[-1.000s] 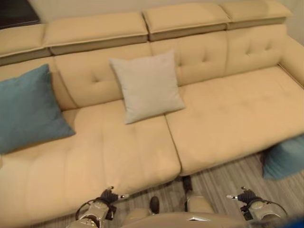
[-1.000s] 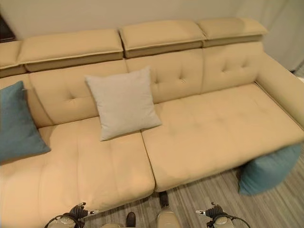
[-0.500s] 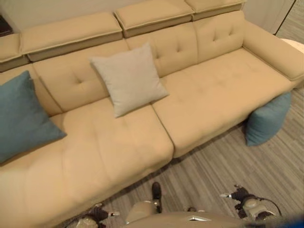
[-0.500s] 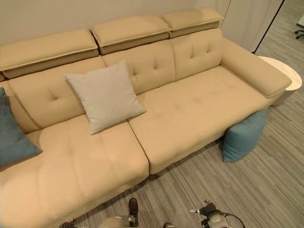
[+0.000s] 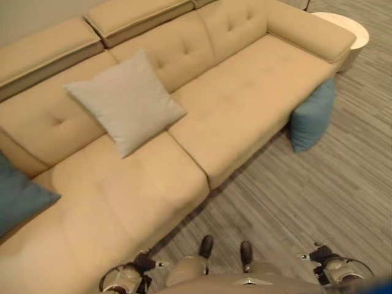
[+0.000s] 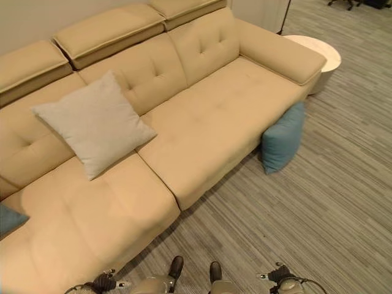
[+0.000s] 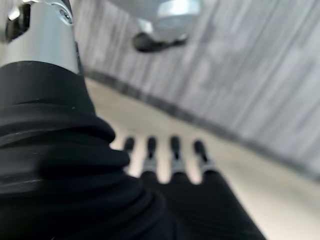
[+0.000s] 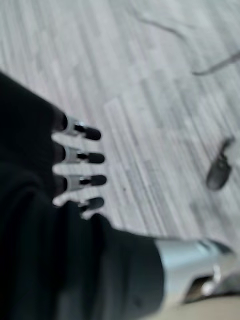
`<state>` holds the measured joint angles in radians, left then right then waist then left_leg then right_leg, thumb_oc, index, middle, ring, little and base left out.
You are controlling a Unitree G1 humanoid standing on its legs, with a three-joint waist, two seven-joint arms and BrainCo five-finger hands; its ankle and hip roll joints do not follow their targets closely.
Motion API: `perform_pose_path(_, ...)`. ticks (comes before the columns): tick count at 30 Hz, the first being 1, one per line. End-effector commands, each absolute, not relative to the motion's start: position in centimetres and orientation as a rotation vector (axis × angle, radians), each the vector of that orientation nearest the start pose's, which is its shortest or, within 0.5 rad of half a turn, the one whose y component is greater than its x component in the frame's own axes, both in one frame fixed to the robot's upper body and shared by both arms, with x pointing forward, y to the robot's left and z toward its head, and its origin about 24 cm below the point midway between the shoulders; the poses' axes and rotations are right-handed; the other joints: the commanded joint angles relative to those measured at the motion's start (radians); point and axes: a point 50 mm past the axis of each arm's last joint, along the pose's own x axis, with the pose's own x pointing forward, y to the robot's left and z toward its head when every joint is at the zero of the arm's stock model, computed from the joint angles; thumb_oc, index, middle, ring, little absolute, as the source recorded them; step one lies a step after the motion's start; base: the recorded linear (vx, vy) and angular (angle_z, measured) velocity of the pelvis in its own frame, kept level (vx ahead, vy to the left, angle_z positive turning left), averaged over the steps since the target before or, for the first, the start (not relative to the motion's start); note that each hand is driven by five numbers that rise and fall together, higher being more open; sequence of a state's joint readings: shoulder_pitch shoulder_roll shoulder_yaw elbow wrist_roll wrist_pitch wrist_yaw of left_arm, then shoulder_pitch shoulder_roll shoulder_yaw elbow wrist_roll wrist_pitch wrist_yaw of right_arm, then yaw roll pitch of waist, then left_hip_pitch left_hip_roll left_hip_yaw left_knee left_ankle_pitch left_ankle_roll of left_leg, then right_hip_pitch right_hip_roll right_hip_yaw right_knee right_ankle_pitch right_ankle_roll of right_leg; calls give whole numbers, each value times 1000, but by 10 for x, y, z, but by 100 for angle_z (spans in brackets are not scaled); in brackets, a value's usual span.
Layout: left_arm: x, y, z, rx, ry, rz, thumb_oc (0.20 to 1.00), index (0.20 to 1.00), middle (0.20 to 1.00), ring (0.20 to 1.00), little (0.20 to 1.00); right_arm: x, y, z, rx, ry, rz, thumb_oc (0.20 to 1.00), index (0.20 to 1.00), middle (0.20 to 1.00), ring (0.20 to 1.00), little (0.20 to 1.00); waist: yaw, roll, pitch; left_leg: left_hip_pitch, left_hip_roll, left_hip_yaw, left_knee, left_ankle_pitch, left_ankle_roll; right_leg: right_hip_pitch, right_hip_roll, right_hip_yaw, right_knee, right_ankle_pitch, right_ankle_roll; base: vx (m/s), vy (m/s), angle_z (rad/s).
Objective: Pick up all the scattered cushions and arrange them neatly on the sofa.
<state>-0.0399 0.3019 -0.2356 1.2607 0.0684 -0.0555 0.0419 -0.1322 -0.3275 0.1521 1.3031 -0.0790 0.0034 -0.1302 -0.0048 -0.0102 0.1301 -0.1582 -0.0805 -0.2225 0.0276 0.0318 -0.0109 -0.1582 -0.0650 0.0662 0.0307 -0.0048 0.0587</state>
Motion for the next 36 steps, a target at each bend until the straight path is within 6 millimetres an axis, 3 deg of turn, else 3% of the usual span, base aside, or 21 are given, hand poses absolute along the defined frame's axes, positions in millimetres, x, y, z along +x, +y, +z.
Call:
perform_pose_path(1,95,266,-151,544,1192,-23,1000,1000,1000,1000,1000,126,-286,-137,-561,1148,-183,1000,1000,1000,1000,1000,13,-10,5,-44,-30,24,142,-135,-2,-26,-11,-30,11,40,87,-95,145,-80)
perform_pose_path(2,94,268,-151,546,1194,-16,1000,1000,1000,1000,1000,126,-285,-137,-558,1147,-184,1000,1000,1000,1000,1000,20,-9,11,-42,-24,50,140,-135,0,-37,-13,-37,19,44,92,-157,150,-112)
perform_pose_path(3,91,270,-150,547,1202,-4,1000,1000,1000,1000,1000,129,-281,-137,-553,1140,-179,1000,1000,1000,1000,1000,52,-3,28,-31,3,113,129,-136,3,-60,-39,-144,62,44,87,-146,138,-154)
perform_pose_path(5,123,269,-143,533,1140,44,1000,1000,1000,1000,1000,131,-277,-138,-582,1138,-134,1000,1000,1000,1000,1000,55,9,13,-2,51,221,86,-122,5,-35,-95,-371,132,-7,69,-69,132,-265)
perform_pose_path(6,122,271,-143,533,1151,54,1000,1000,1000,1000,1000,128,-278,-139,-605,1154,-125,1000,1000,1000,1000,1000,64,4,4,16,61,268,69,-117,6,-3,-101,-420,149,-25,70,-9,73,-253)
perform_pose_path(7,122,271,-143,533,1151,54,1000,1000,1000,1000,1000,128,-278,-139,-605,1154,-125,1000,1000,1000,1000,1000,64,4,4,16,61,268,69,-117,6,-3,-101,-420,149,-25,70,6,-35,-157)
perform_pose_path(8,129,253,-147,518,1137,24,1000,1000,1000,1000,1000,133,-274,-139,-598,1147,-129,1000,1000,1000,1000,1000,69,-7,4,29,64,289,61,-114,7,-3,-97,-413,148,-29,69,29,-98,-108)
perform_pose_path(15,139,231,-149,565,1107,-79,1000,1000,1000,1000,1000,125,-275,-141,-565,1162,-180,1000,1000,1000,1000,1000,23,-12,-13,53,89,314,100,-144,-11,21,-49,-358,91,-43,48,111,-166,-33)
perform_pose_path(16,144,226,-148,572,1088,-100,1000,1000,1000,1000,1000,118,-275,-143,-540,1177,-198,1000,1000,1000,1000,1000,11,-25,2,34,107,321,210,-172,-28,49,-33,-336,78,-55,33,199,-357,-7)
perform_pose_path(17,148,223,-147,575,1074,-112,1000,1000,1000,1000,1000,113,-275,-145,-528,1188,-208,1000,1000,1000,1000,1000,7,-37,19,-23,123,320,370,-165,-39,73,-24,-326,63,-57,14,147,-297,0)
perform_pose_path(20,153,220,-146,569,1056,-114,1000,1000,1000,1000,1000,112,-276,-145,-524,1192,-219,1000,1000,1000,1000,1000,12,-44,37,-84,121,293,474,-126,-35,85,-16,-312,54,-58,-3,91,-153,-5)
perform_pose_path(23,149,218,-148,555,1066,-117,1000,1000,1000,1000,1000,109,-275,-146,-530,1200,-214,1000,1000,1000,1000,1000,25,-44,31,-142,80,276,414,-150,-11,114,-4,-289,36,-75,2,186,-59,-14)
perform_pose_path(25,145,217,-150,558,1079,-126,1000,1000,1000,1000,1000,109,-275,-146,-541,1198,-202,1000,1000,1000,1000,1000,37,-41,19,-173,53,275,341,-115,-6,141,11,-276,22,-86,9,288,-18,-32)
perform_pose_path(28,139,219,-151,554,1094,-127,1000,1000,1000,1000,1000,107,-273,-147,-561,1214,-180,1000,1000,1000,1000,1000,84,-17,3,-205,28,251,163,-2,-22,205,61,-211,12,-123,13,359,12,-37)
perform_pose_path(30,133,221,-153,540,1114,-112,1000,1000,1000,1000,1000,103,-273,-148,-562,1225,-171,1000,1000,1000,1000,1000,86,-15,-18,-174,12,227,149,-9,-7,218,53,-198,31,-140,21,359,87,-104)
perform_pose_path(32,130,223,-154,537,1127,-103,1000,1000,1000,1000,1000,102,-275,-148,-559,1235,-176,1000,1000,1000,1000,1000,82,-16,-32,-144,4,226,140,-23,5,213,36,-195,83,-141,42,325,136,-139)
perform_pose_path(33,129,225,-153,546,1125,-100,1000,1000,1000,1000,1000,101,-275,-148,-567,1238,-165,1000,1000,1000,1000,1000,81,-11,-32,-102,-1,228,134,-49,28,158,10,-186,232,-112,69,267,165,-112)
perform_pose_path(36,136,229,-150,556,1105,-81,1000,1000,1000,1000,1000,110,-276,-146,-586,1220,-154,1000,1000,1000,1000,1000,71,0,-8,-63,1,246,137,-83,60,54,-40,-208,438,-8,113,174,114,-62)
